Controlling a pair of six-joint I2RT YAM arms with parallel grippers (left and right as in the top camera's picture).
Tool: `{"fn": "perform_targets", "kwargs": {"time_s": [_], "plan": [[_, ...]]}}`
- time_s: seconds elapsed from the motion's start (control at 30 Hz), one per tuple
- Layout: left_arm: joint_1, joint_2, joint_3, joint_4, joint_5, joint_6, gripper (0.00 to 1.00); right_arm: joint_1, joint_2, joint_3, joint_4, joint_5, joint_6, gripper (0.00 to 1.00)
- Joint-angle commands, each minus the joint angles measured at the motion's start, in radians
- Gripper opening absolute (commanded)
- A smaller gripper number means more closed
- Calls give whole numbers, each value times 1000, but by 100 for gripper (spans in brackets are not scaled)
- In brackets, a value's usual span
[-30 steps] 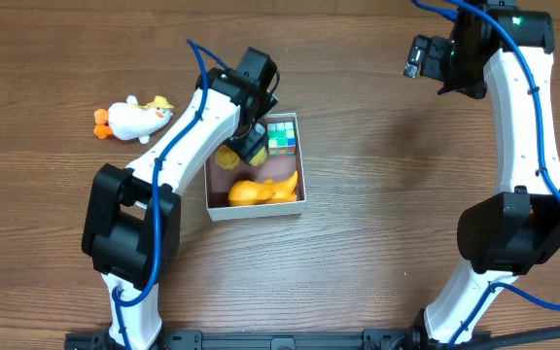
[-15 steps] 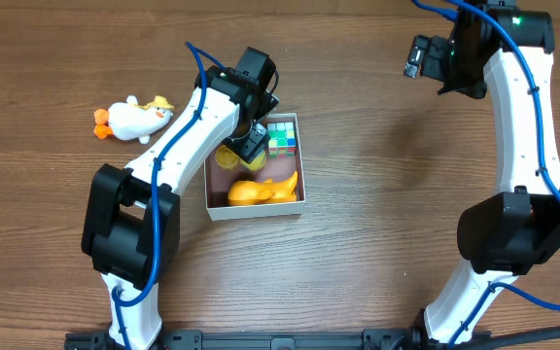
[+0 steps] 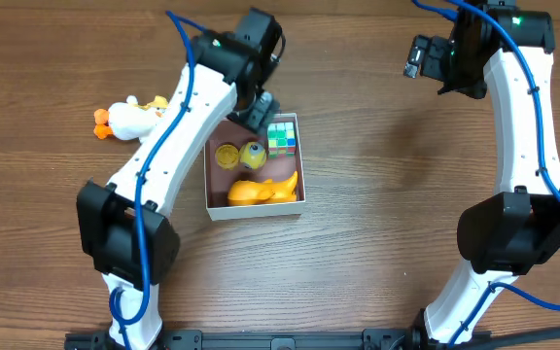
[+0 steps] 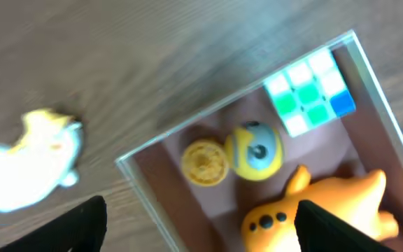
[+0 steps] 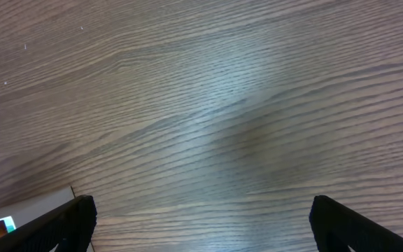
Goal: Pack container
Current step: 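Open the left gripper and raise it back toward the duck, then lower the left gripper onto the white plush duck and grasp it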
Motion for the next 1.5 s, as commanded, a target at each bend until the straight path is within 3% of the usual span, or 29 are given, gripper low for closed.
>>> {"fn": "perform_targets", "kwargs": {"time_s": [0.0,0.1,0.23,0.4,0.53,0.8,1.07,1.47], "plan": [[50,3,126,-58,-173,-169,85,-2,-4,25,3,-6,7,100],[126,3,154,-78,-280,-204,88,-2,-4,25,3,-6,7,100],[267,3,150,-47,-287,-201,93,-2,-4,25,3,-6,7,100],[420,8,127,47,-169,-172,89,-2,-4,25,3,-6,7,100],[487,13,48,143,-71,-172,81,-2,-4,25,3,-6,7,100],[493,13,-204,389,-67,-62,73,-2,-4,25,3,-6,7,100],[493,13,-327,578,-69,-30,70,-2,-4,25,3,-6,7,100],[492,13,-453,690,-66,-29,65,-2,-4,25,3,-6,7,100]]}}
